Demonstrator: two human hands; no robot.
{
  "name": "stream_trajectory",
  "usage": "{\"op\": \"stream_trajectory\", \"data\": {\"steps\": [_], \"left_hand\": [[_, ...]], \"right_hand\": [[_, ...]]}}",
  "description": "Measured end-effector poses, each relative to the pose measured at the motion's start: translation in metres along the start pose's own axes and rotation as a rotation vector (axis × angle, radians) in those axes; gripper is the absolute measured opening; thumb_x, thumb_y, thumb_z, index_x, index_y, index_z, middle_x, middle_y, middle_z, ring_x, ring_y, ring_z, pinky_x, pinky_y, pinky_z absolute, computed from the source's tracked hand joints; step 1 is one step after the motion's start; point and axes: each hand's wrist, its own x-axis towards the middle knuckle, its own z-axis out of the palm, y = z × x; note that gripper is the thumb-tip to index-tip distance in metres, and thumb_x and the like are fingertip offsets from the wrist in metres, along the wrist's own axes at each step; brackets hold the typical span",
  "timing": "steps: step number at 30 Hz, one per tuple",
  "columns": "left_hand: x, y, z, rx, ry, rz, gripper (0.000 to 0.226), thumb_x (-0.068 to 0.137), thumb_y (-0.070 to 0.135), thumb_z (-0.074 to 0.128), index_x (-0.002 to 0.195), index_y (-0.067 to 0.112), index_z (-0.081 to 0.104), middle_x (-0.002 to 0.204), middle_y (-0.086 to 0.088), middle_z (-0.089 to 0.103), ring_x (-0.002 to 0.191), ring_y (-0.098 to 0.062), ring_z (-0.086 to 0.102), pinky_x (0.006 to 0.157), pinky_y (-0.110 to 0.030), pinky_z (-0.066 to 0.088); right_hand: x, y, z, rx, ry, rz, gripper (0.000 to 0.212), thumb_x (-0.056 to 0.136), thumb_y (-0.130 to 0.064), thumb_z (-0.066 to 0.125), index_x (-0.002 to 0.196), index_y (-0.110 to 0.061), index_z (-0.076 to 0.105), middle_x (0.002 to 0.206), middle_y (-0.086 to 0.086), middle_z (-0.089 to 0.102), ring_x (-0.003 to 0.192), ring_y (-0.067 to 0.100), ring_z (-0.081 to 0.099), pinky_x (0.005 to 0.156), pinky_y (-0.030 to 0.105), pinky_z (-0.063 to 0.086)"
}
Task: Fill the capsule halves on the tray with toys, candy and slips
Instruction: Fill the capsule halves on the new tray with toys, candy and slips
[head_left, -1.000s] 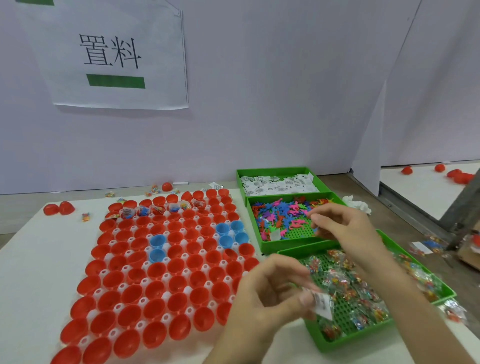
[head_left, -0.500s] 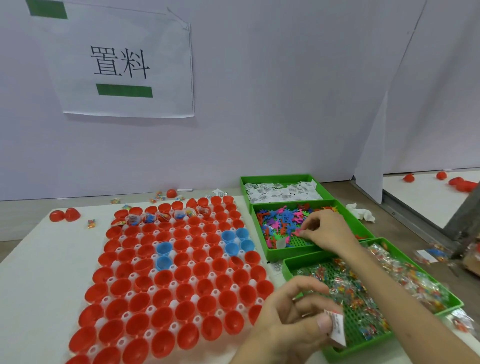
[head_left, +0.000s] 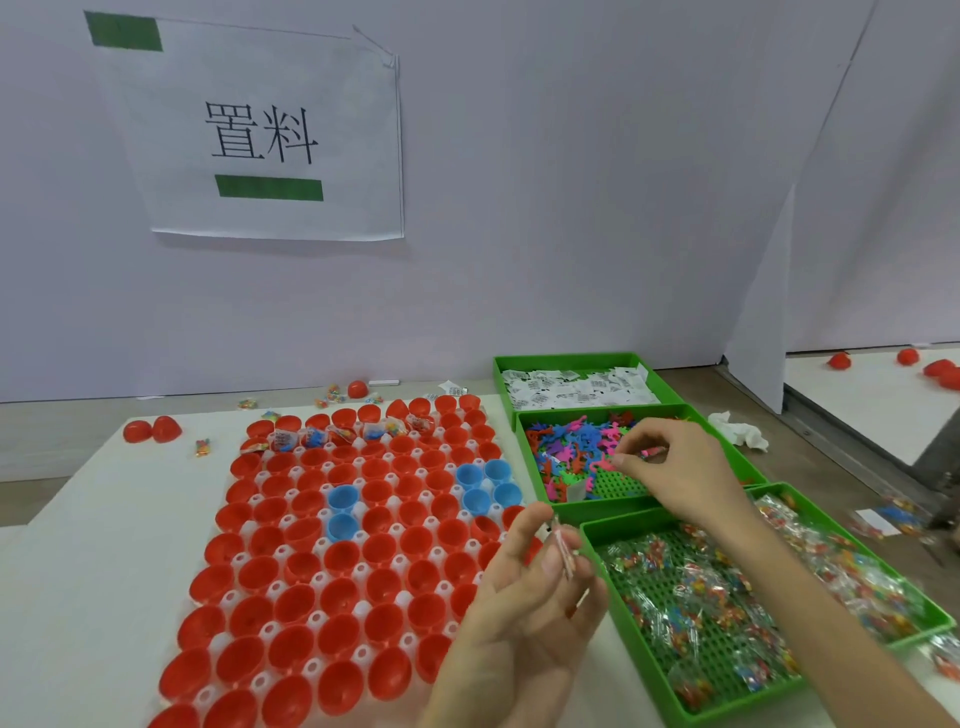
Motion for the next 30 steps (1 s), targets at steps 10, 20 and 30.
{"op": "stream_trajectory", "data": {"steps": [10,20,30], "left_hand": [[0.004,-0.001,-0.006,-0.012,0.037,0.049,0.065,0.031,-0.009,0.095,0.092,0.007,0.078,0.083,-0.015,0.068,0.061,-0.024,0.067,0.059,-0.036,0.059],[0.004,0.001,0.002,0.110,0.089,0.092,0.056,0.033,-0.004,0.095,0.085,0.009,0.078,0.080,-0.015,0.068,0.063,-0.023,0.068,0.058,-0.032,0.058],[0.005,0.017,-0.004,0.466,0.237,0.346,0.028,0.065,0.006,0.085,0.088,0.017,0.073,0.085,-0.006,0.068,0.079,-0.019,0.069,0.070,-0.028,0.058]], "right_hand": [[-0.006,0.000,-0.001,0.132,0.044,0.027,0.036,0.073,0.002,0.083,0.080,-0.031,0.071,0.078,-0.005,0.068,0.068,0.005,0.064,0.058,0.012,0.049],[-0.039,-0.037,-0.023,0.596,-0.045,-0.053,0.012,0.076,-0.028,0.078,0.088,-0.029,0.079,0.086,-0.005,0.078,0.073,0.003,0.070,0.064,0.013,0.051],[-0.080,-0.059,-0.004,0.944,-0.191,-0.160,0.016,0.076,-0.022,0.080,0.091,-0.017,0.077,0.091,0.013,0.076,0.083,0.028,0.075,0.072,0.023,0.057]]}}
